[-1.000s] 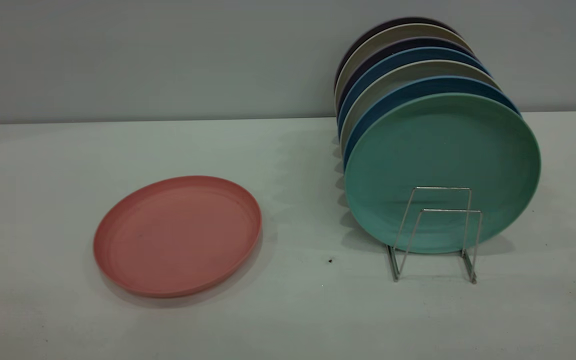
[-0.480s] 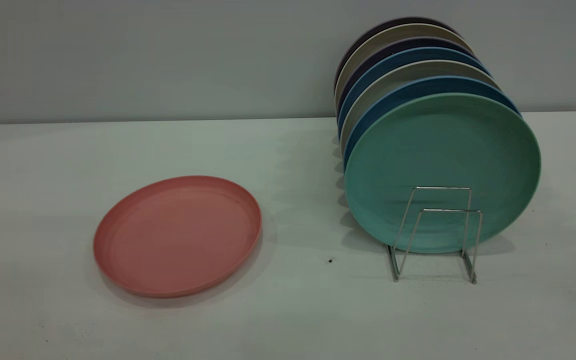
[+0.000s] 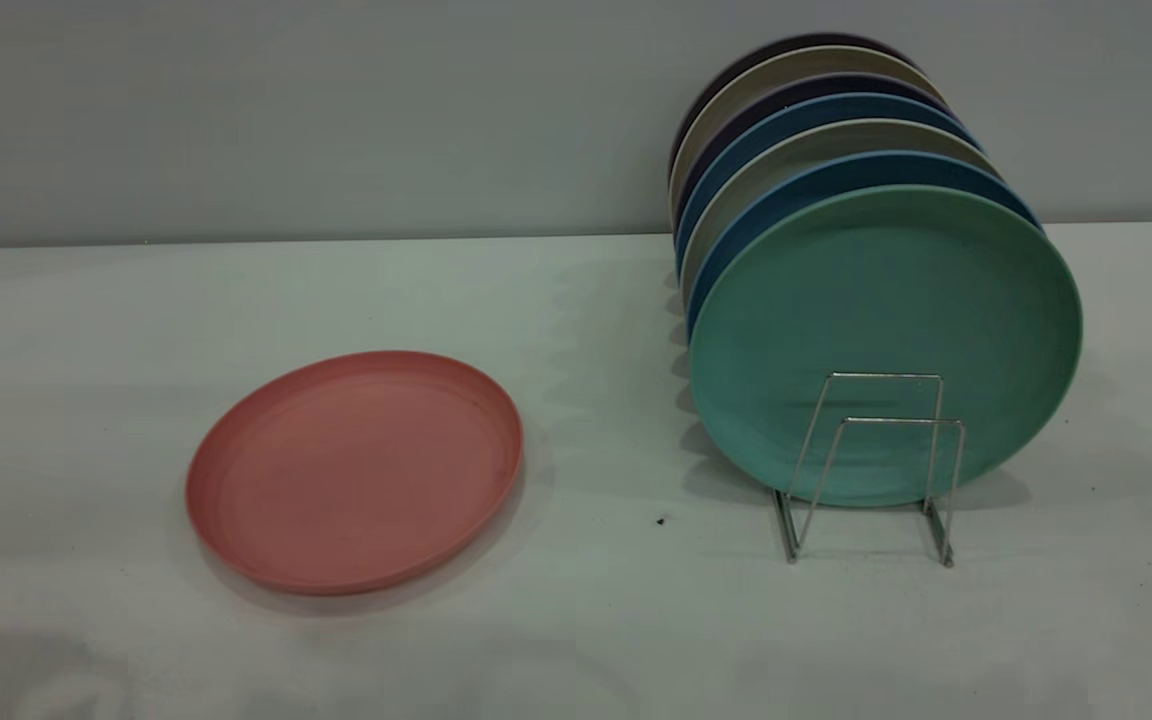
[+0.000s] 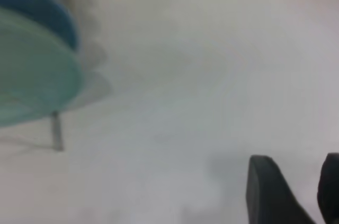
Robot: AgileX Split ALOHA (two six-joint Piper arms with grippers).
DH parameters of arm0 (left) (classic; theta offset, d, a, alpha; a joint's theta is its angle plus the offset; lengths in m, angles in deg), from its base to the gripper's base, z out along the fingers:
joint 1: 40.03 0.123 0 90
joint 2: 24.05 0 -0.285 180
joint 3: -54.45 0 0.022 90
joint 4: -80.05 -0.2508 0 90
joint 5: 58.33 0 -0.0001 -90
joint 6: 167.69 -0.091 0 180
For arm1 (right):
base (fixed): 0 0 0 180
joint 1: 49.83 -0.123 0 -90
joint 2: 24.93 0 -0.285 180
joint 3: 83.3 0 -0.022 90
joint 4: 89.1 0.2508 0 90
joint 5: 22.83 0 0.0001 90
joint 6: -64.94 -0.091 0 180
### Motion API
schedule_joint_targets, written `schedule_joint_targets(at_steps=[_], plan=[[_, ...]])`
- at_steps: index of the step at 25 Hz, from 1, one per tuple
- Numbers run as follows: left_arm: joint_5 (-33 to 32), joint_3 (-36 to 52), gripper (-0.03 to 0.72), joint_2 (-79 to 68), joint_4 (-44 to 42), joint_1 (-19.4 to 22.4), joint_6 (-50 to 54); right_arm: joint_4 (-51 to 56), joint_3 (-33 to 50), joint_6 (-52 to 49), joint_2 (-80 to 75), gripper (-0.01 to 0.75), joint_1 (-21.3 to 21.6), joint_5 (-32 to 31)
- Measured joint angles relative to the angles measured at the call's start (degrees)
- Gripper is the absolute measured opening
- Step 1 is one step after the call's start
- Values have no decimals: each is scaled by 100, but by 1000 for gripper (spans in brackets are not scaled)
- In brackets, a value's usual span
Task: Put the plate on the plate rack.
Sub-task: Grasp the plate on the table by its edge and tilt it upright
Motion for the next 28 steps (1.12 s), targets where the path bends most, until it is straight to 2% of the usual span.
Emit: schedule_joint_targets(at_steps=[4, 9, 12, 19, 28], plan=[[-158, -481, 414, -797, 1357, 533, -1538, 391, -287, 214, -695, 243, 345, 307], [-590, -1133, 414, -1581, 3275, 1124, -3695, 468, -617, 632, -1128, 243, 350, 612], [-816, -1457, 414, -2215, 4043, 1411, -4535, 473, -727, 749, -1484, 243, 356, 742], [-1081, -2241, 414, -4019, 4349, 1543, -5012, 473, -1007, 872, -2466, 243, 372, 972], [-1034, -2842, 414, -4634, 4539, 1478, -5216, 473, -1306, 760, -3004, 232, 580, 1254]])
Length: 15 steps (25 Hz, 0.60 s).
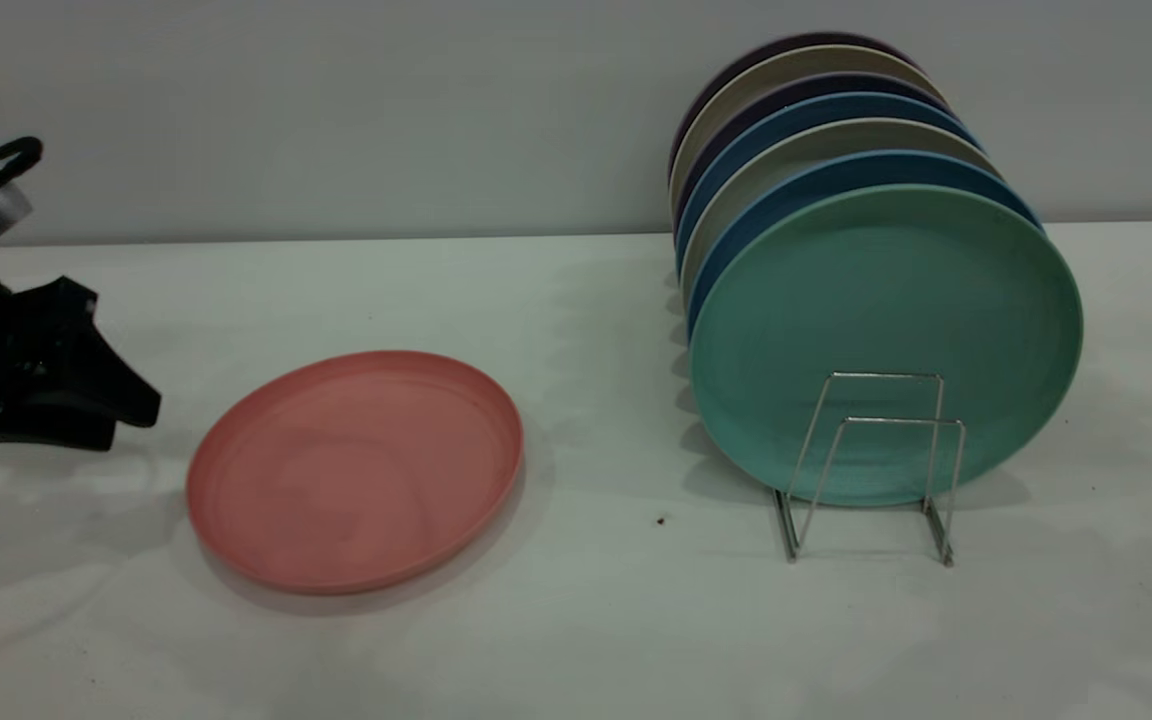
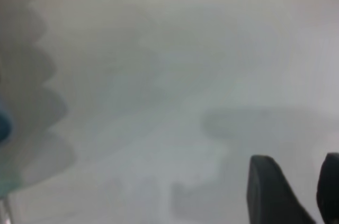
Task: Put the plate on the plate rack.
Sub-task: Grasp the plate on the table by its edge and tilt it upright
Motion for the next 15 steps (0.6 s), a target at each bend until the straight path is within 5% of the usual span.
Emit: schedule_joint_targets(at_steps=[8, 15], plan=[[47, -78, 414, -150, 37, 0, -102, -26, -151, 16, -71, 216, 192, -146], [53, -81, 414, -159, 39, 0, -129, 43, -1282, 313, -476, 216, 350, -2374]])
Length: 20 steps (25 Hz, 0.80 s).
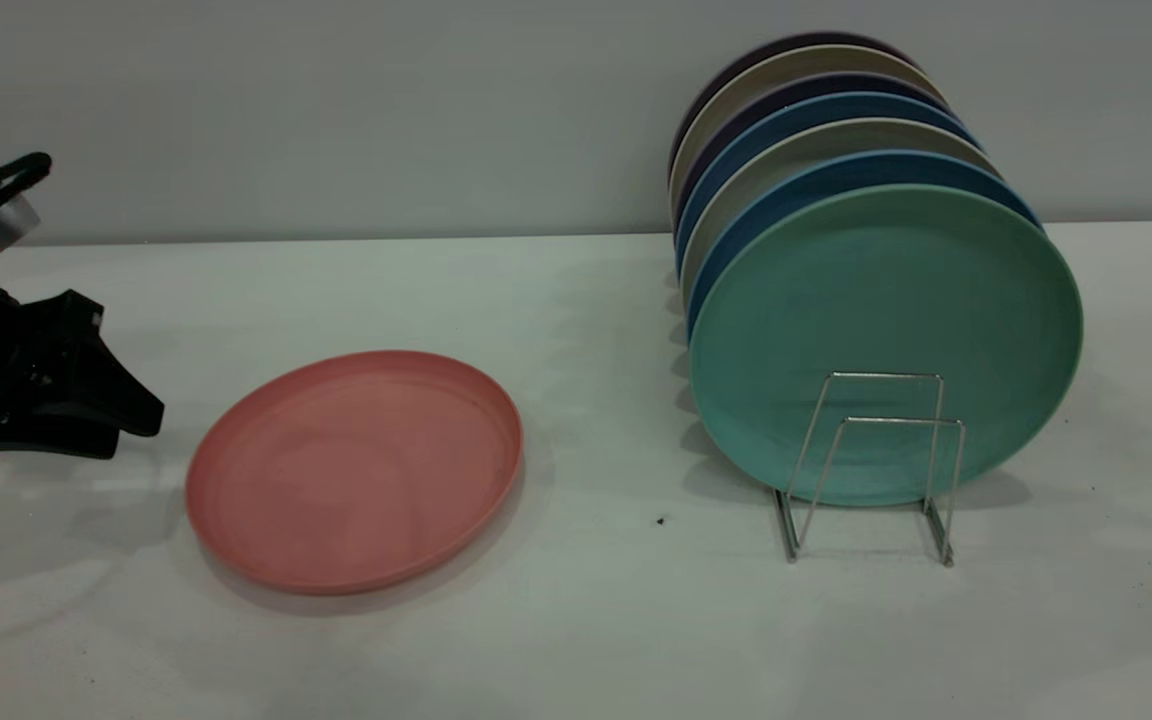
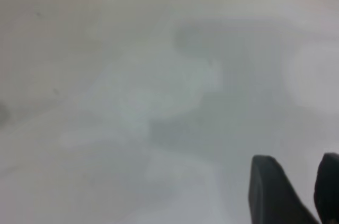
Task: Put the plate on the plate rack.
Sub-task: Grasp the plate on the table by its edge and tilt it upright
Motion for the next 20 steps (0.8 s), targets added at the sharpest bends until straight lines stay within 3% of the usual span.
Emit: schedule_joint_targets(at_steps=[4, 10, 12, 14, 20], plan=[[-5, -4, 414, 0, 0, 0, -7, 1485, -244, 985, -5, 216, 348, -237], [-5, -4, 414, -24, 74, 0, -125, 5465, -243, 4858, -56, 219, 1070, -631], [2, -18, 414, -107, 148, -14, -153, 6334, -251, 5729, -56, 224, 1204, -770], [58, -49, 414, -254, 171, -99, -163, 6823, -252, 6392, -56, 226, 1263, -800], [505, -116, 414, -547, 239, -586, -167, 7033, -252, 6773, -56, 228, 1295, -731]])
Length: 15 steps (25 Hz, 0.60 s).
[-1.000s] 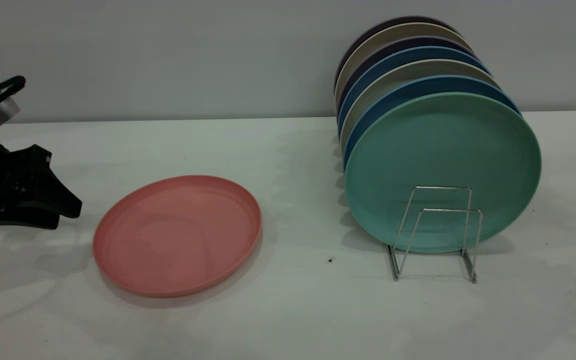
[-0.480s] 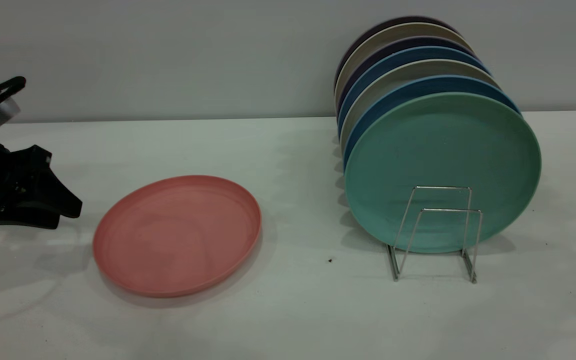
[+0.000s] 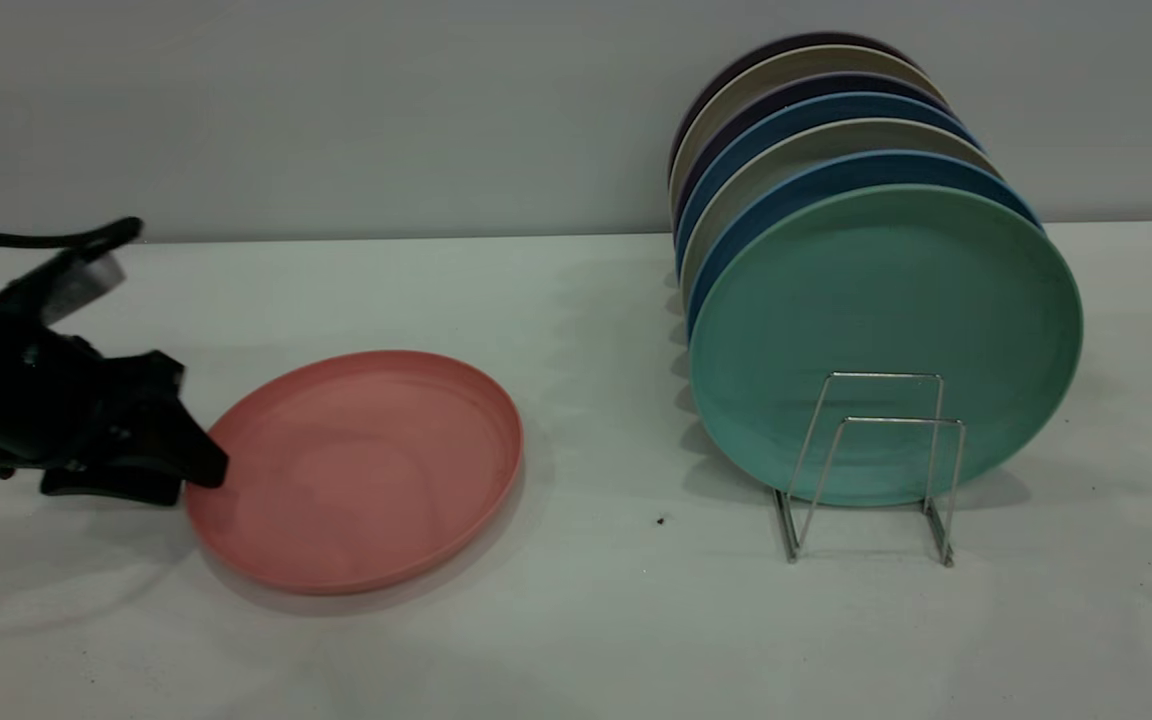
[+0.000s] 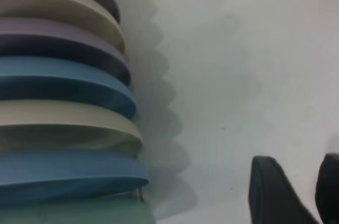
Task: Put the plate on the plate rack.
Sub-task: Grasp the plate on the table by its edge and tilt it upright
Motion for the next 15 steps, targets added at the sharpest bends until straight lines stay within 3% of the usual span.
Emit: schedule_joint_targets(at_steps=[6, 15], plan=[[256, -3, 386, -6, 94, -113, 0, 10, 0, 115, -56, 228, 13, 127], [282, -53, 183, -6, 246, -113, 0, 18, 0, 244, -172, 235, 13, 202]])
